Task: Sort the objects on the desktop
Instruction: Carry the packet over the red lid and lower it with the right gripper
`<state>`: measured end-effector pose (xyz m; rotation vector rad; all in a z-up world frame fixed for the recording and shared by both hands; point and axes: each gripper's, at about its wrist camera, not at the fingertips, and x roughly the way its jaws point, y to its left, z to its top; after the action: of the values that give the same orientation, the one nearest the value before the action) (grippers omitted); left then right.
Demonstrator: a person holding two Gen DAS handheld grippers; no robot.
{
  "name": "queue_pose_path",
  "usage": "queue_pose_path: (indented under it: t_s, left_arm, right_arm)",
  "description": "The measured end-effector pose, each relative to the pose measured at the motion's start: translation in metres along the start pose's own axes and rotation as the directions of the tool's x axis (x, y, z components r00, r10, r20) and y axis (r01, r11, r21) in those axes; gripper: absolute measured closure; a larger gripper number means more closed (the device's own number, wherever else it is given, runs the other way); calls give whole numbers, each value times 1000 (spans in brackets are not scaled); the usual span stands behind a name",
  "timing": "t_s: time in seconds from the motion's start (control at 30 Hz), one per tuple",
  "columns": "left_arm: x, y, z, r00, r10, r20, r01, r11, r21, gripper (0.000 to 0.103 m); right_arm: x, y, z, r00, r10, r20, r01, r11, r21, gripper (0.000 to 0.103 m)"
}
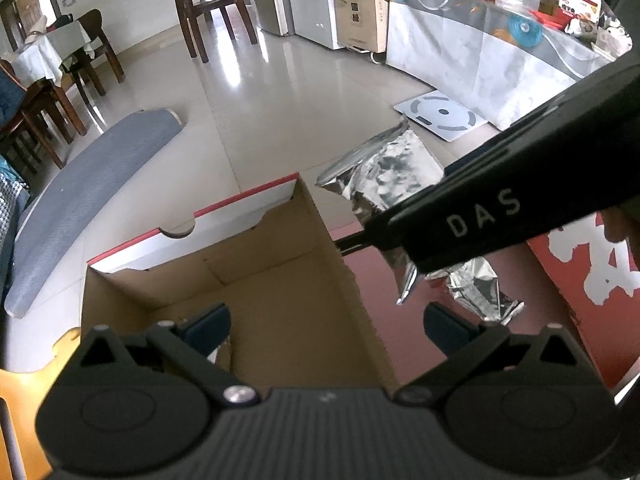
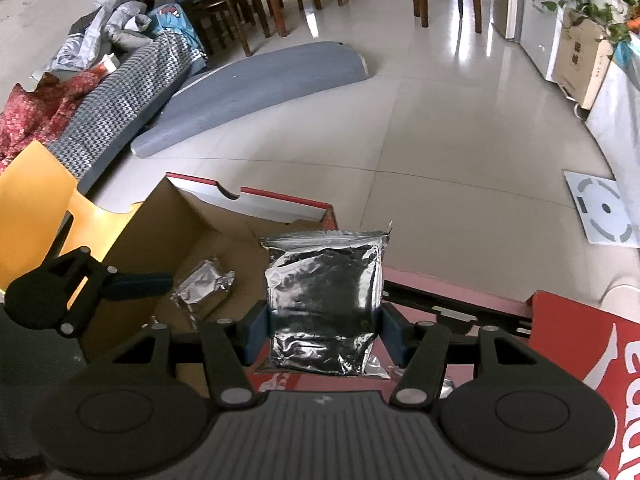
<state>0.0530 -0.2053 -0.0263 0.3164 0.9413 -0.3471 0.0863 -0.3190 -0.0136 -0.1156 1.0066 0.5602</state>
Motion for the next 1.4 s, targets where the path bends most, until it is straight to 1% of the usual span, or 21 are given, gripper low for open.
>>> queue_pose_path:
  t_s: [0.47,0.73,1.07,1.4]
  left_arm:
    - [5,-10,2,1000,1,-17,0,1000,14,0]
    - [9,-14,2,1000,4,-29,-4,1000,18,0]
    - [14,-17,2,999,8,-46,-7,1000,21,0]
    - [21,-17,0,997,9,-77,-8,1000,14,0]
  right_arm:
    - [7,-13,-6,999,-33,-19,34,999,23,45]
    - [19,-20,-12,997,-63,-53,65,997,38,45]
    - [29,-24,-17,994,-73,-84,77,996,45,45]
    - [51,-38,-23,989,-37,-143,53,993,107,45]
